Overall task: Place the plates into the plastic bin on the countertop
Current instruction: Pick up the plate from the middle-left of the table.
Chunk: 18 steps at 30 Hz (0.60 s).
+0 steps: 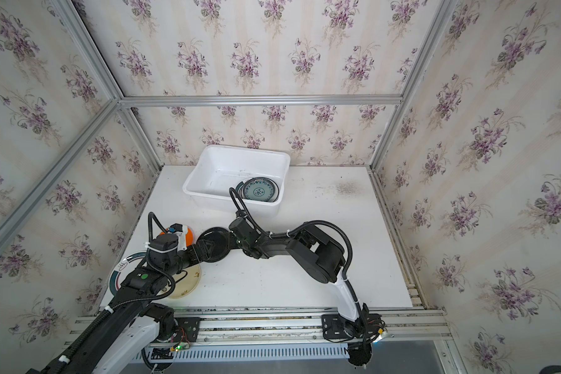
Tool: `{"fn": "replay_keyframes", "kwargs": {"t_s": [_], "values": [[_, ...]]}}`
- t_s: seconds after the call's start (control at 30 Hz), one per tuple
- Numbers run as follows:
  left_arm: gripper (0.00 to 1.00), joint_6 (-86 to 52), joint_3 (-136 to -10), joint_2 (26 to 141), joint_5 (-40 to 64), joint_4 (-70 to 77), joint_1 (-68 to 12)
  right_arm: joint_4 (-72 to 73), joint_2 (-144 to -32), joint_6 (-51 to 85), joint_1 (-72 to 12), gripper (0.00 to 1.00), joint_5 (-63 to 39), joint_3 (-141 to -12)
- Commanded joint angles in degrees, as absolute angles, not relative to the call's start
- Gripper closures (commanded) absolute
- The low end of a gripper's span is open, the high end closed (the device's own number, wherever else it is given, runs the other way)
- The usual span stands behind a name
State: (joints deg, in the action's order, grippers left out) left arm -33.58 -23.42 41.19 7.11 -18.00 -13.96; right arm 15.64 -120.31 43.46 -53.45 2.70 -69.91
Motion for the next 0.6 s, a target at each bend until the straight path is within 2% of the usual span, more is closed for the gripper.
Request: {"fn": "replay_keyframes", "kwargs": {"t_s": [0.0,0.17,0.57], "values": [[0.01,-33.74,-23.82,41.31,7.47,-16.62,-13.96,13.11,-118.11,42.25,-53.23,1.00,6.88,-67.67],[0.01,-33.68,-24.60,42.38,8.54,-15.86,-13.95,19.69,-111.74,45.64,-52.00,1.00,6.41,-58.69],[0.01,-31.35,-25.37,44.47,10.28,-11.15,-16.44,20.72,-90.88,49.38,-50.37,1.00,10.99,-40.76]]}}
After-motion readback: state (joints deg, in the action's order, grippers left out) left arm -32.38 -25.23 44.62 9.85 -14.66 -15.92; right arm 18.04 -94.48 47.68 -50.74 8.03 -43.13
